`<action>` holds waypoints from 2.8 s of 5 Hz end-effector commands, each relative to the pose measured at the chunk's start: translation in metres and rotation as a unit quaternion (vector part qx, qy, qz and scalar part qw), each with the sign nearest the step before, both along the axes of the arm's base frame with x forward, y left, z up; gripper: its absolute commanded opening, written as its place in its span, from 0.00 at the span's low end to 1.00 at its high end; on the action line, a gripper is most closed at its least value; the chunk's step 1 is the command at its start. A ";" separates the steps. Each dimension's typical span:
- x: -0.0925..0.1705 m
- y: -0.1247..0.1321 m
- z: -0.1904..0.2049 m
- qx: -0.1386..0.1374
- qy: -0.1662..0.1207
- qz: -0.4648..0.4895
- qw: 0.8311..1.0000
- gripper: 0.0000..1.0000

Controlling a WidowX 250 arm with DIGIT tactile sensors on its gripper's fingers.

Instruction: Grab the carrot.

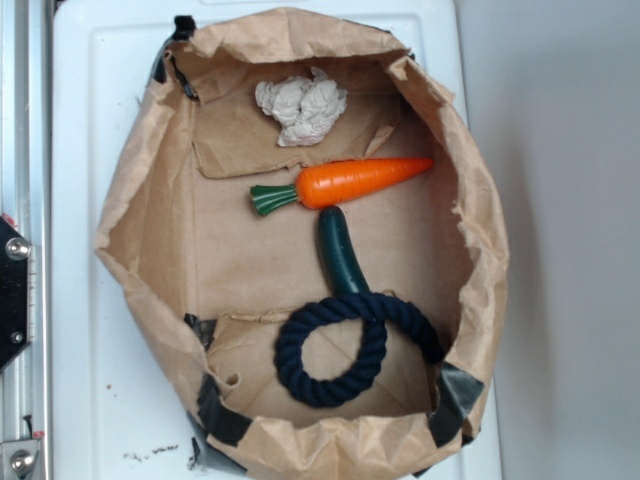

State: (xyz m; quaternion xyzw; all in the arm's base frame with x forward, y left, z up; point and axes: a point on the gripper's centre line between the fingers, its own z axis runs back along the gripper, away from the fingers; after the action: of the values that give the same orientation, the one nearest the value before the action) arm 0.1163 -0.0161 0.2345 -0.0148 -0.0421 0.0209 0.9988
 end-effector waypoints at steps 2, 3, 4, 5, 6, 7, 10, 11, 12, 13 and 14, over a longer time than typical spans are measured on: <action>0.050 0.000 -0.018 0.007 0.007 0.017 1.000 1.00; 0.088 0.006 -0.029 0.002 -0.010 0.035 0.999 1.00; 0.106 0.015 -0.039 -0.005 -0.023 0.033 0.999 1.00; 0.122 0.032 -0.053 -0.020 -0.055 0.030 0.998 1.00; 0.146 0.044 -0.067 -0.042 -0.091 0.005 0.995 1.00; 0.169 0.048 -0.085 -0.026 -0.084 0.022 0.996 1.00; 0.174 0.073 -0.129 -0.015 -0.069 0.062 0.996 1.00; 0.173 0.081 -0.141 -0.027 -0.063 0.079 0.995 1.00; 0.168 0.081 -0.149 -0.018 -0.044 0.099 0.994 1.00; 0.168 0.081 -0.149 -0.018 -0.044 0.099 0.994 1.00; 0.168 0.081 -0.149 -0.018 -0.044 0.099 0.994 1.00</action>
State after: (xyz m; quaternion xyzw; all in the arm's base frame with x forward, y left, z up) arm 0.2807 0.0602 0.0722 -0.0331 -0.0677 0.1200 0.9899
